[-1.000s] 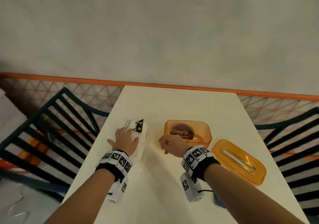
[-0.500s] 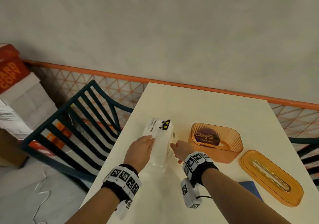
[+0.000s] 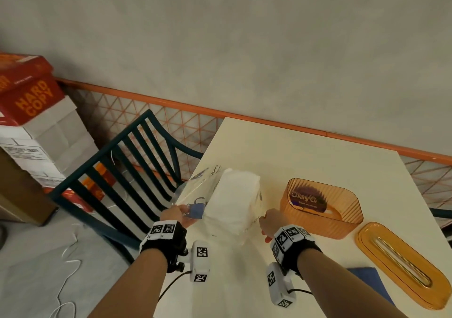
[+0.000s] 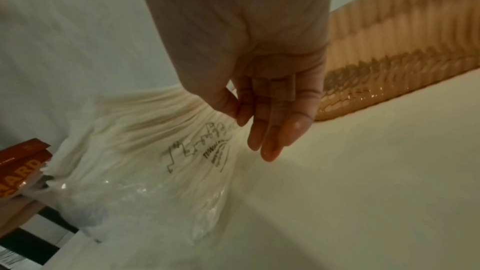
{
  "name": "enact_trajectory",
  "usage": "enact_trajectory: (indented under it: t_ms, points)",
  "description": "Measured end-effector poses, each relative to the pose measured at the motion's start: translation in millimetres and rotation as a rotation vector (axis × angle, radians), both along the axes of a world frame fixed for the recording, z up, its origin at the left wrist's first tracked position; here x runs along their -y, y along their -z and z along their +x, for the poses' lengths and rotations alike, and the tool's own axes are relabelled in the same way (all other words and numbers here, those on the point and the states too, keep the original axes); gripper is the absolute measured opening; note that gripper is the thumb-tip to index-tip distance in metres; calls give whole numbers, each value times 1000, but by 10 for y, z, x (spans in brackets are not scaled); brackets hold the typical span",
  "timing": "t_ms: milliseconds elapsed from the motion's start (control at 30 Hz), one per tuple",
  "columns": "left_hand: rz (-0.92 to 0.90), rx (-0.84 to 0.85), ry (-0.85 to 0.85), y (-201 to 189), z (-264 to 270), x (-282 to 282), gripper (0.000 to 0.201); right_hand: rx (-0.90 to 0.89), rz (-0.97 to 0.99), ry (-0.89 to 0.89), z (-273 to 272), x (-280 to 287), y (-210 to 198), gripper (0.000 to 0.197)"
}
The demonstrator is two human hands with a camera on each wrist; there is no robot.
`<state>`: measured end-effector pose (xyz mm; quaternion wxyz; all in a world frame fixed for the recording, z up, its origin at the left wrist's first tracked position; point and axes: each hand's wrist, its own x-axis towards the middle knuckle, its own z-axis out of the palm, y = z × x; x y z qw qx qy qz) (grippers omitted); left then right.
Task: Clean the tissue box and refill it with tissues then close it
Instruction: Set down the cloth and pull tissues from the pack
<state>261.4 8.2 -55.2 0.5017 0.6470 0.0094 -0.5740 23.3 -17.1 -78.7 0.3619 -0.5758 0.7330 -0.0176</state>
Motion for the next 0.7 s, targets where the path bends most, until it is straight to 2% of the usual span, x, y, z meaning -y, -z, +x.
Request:
enact_trajectory:
  t_ms: [33,67,133,200,267,400,500,567,633,700]
  points:
    - [-45,-45,-25,37,36,14,39,-11,-3,-8,2,-12,3,21]
    - [-64,-33,28,46,24,-6,33,-22,-6,-15,4,-21,1,21]
    - [-26,-54,50,78,32,-17,19,-37,-9,-26,11,-40,-1,22]
    - [-22,-71,39,86,31,-20,22,-55,-11,-37,14,-48,2,22]
    - [-31,37,77,-43,43,-4,25,-65,-27,-56,12,-46,-9,24]
    - [-83,266,296,-353,162,122,25,-46,-58,-73,-6,-9,-50,28]
    - [-106,432,410,-577,222,254,30,-36,-51,-61,0,12,-81,16]
    - [-79,579,514,-672,214,382,40,-35,-50,-49,12,24,-85,18]
    - [-75,625,622,-739,159,516,48,-30,-53,-21,17,43,-75,20]
    - [-56,613,754,-783,75,642,46,-32,-57,-6,9,64,-56,19]
